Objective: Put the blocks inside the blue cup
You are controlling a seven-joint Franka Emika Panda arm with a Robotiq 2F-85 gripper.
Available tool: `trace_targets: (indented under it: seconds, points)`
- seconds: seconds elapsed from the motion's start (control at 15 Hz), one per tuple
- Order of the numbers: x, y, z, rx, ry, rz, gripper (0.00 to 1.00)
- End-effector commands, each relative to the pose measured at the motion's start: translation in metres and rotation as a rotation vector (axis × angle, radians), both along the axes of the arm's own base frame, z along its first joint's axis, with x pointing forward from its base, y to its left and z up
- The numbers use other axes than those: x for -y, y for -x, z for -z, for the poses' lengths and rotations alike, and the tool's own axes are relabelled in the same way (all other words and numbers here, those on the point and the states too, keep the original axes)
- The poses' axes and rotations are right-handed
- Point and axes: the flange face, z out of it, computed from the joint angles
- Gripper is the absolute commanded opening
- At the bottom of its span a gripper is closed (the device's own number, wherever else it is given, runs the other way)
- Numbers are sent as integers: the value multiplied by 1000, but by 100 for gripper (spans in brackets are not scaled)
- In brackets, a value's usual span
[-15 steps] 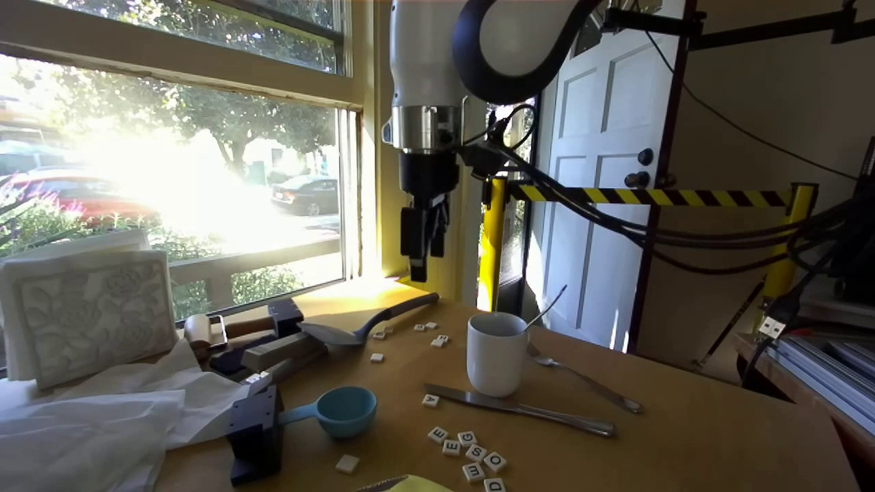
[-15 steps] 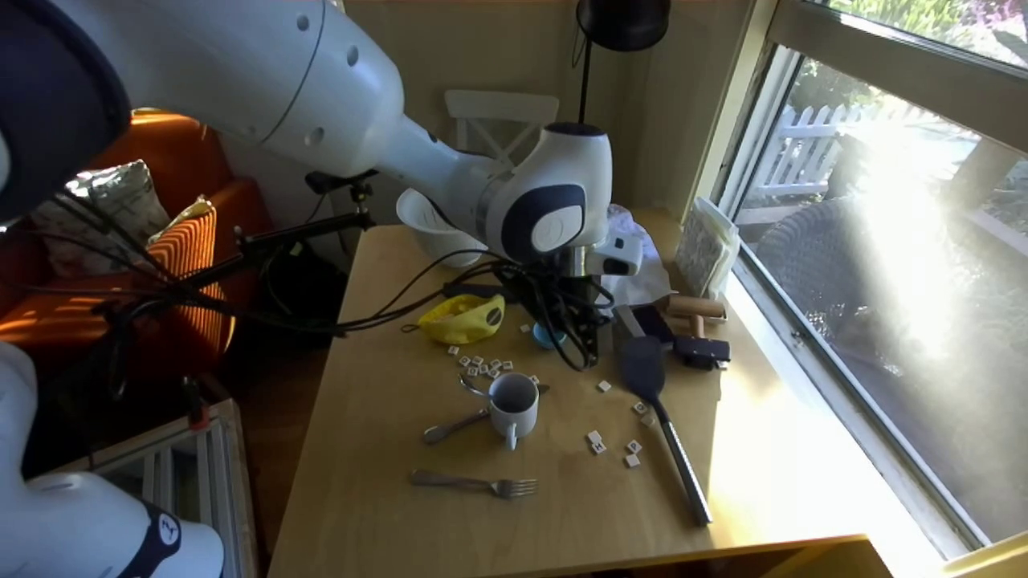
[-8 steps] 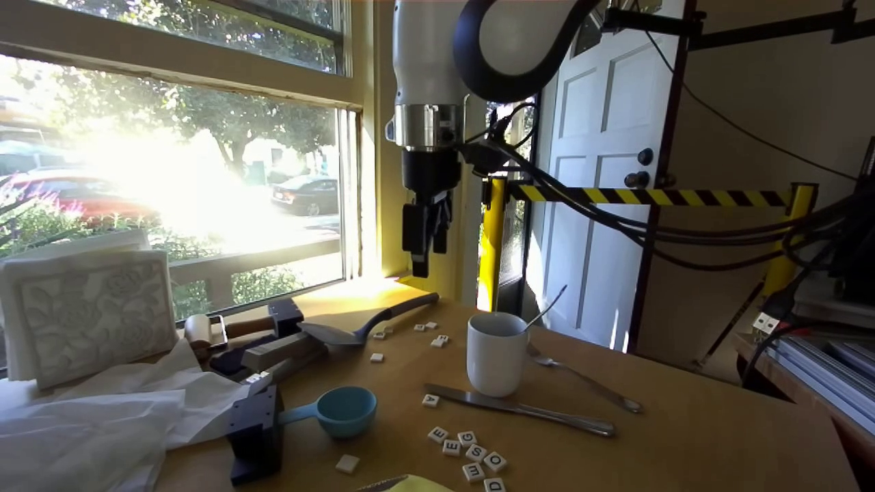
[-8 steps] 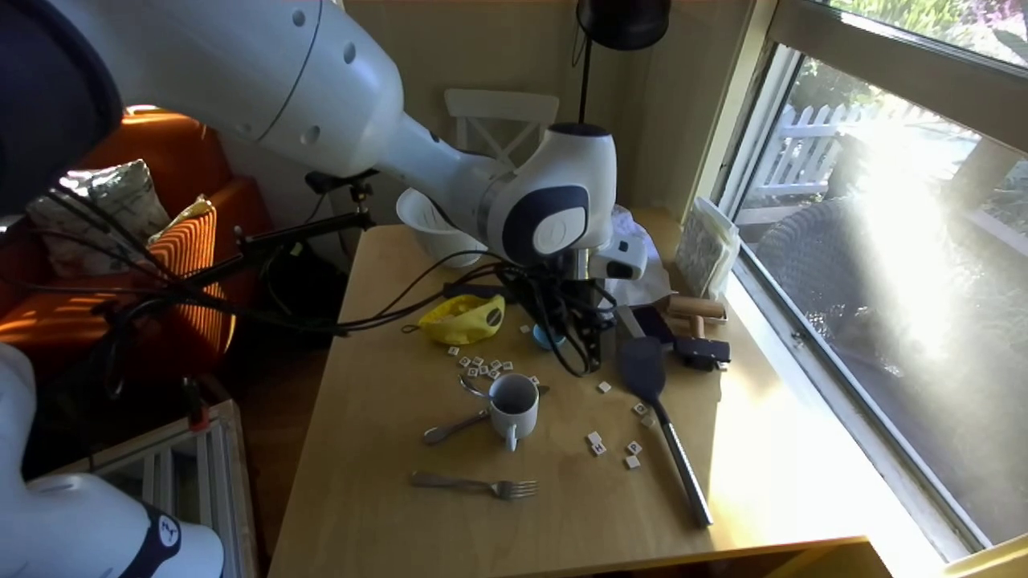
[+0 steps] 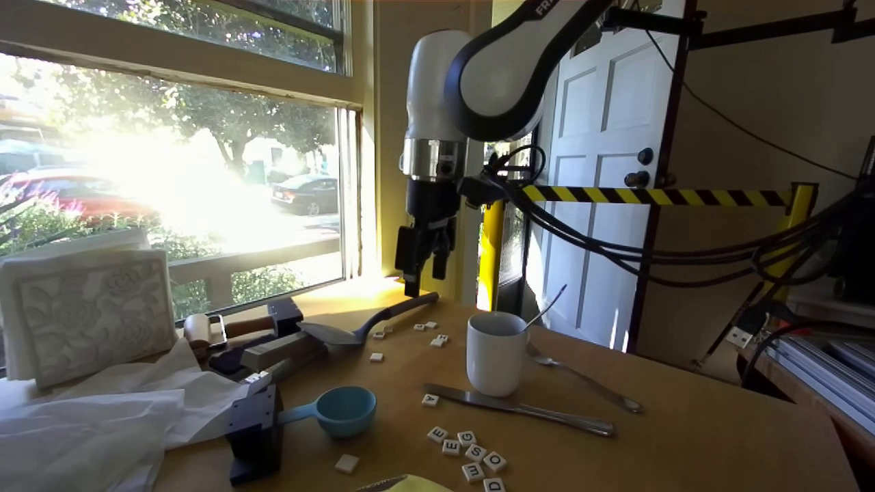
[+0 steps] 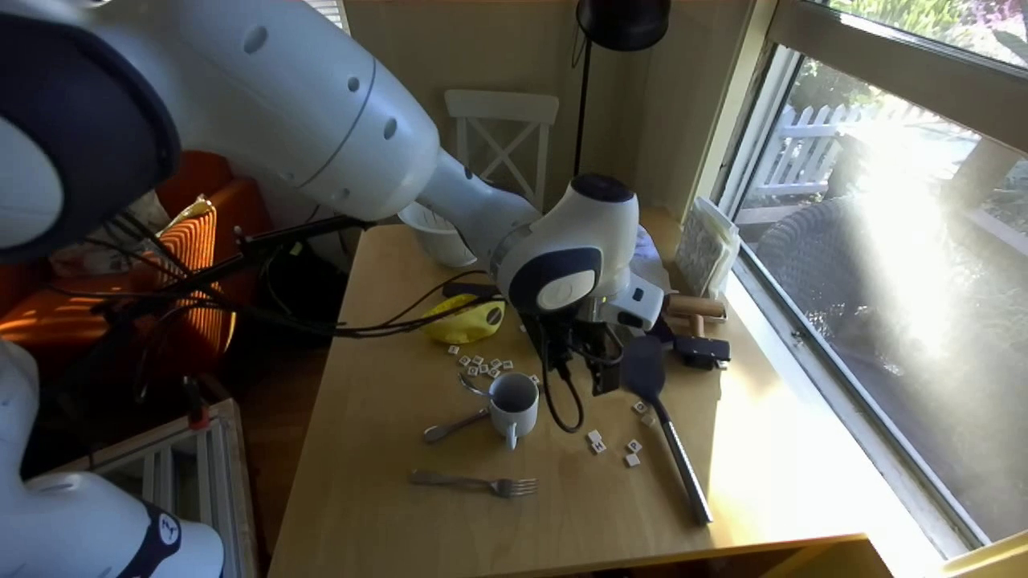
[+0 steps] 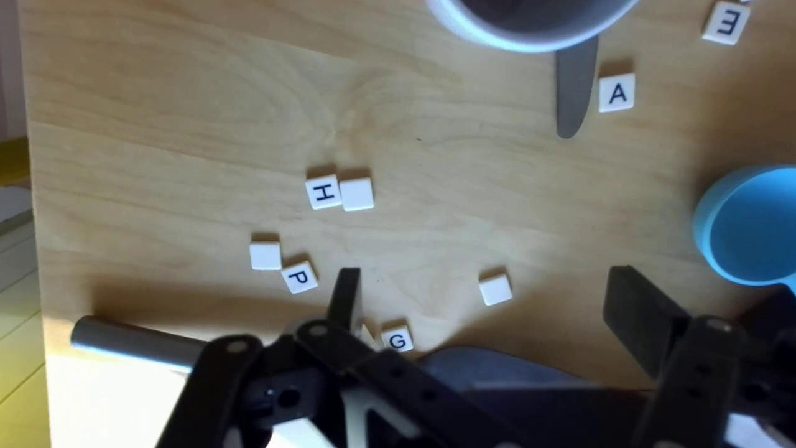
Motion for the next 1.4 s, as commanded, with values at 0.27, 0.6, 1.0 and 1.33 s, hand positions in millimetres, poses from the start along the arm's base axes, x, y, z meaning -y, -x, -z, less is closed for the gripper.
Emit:
trace_targets:
  seconds: [0.27,0.6,1.0,1.33]
  points:
    - [-12,-43,49,88,21,-115,100]
    - [-17,-65,78,76,8,-200,100]
    - [-18,-60,83,52,8,-192,100]
    - [-20,-65,87,65,-6,-199,100]
